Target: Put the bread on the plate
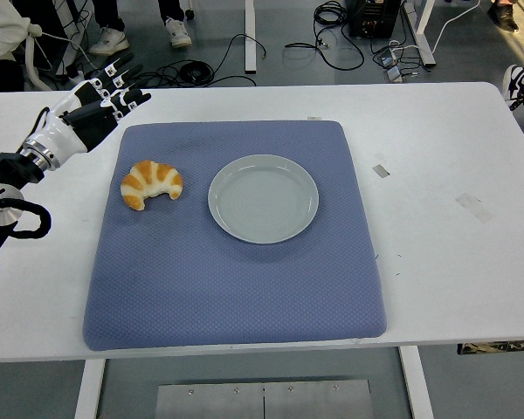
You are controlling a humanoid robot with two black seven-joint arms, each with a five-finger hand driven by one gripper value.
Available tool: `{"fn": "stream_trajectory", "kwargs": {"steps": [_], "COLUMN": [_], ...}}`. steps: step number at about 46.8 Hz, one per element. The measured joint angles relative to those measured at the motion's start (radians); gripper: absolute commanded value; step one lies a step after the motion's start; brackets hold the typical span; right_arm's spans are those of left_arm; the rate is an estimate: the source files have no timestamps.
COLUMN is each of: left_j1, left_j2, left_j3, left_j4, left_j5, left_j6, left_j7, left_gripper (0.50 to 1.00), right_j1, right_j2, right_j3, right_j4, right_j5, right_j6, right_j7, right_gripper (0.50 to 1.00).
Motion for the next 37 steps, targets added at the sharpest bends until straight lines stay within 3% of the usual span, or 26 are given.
{"fn": "stream_trajectory", "kwargs": {"steps": [5,11,17,24,29,37], "left_j1": [-0.007,-0.030,-0.094,-0.178,-0.233,-0.320], "left_j2": [0.049,0.115,0.122,0.123,0.121,0.119], "left_j3": [0.030,0.033,0.070,0.202,0.314,0.420], "left_j4": [-0.051,-0.072,-0.073,-0.075,-0.078,-0.095], "left_j5": [0.034,0.112,0.189,0.320,0.349,0.351], "left_j6": [-0.052,-0.054,-0.055,-0.053,-0.007,0.014], "left_j7": [-0.001,-0.003,0.003,0.013,0.012,0.025], "left_gripper": [0.984,0.984,0.983,0.983,0.983,0.983], "right_j1": [0.000,0.000,0.000,0.000,0.000,0.000], "right_j2": [0.000,0.000,0.000,0.000,0.000,0.000], "right_j3": [0.000,0.000,0.000,0.000,0.000,0.000], "right_j4": [0.000,0.000,0.000,0.000,0.000,0.000], "right_j5": [0.000,0.000,0.000,0.000,0.000,0.000], "right_j6": [0.000,0.000,0.000,0.000,0.000,0.000], "right_j7": [0.000,0.000,0.000,0.000,0.000,0.000], "right_gripper": [1.000,1.000,1.000,1.000,1.000,1.000]}}
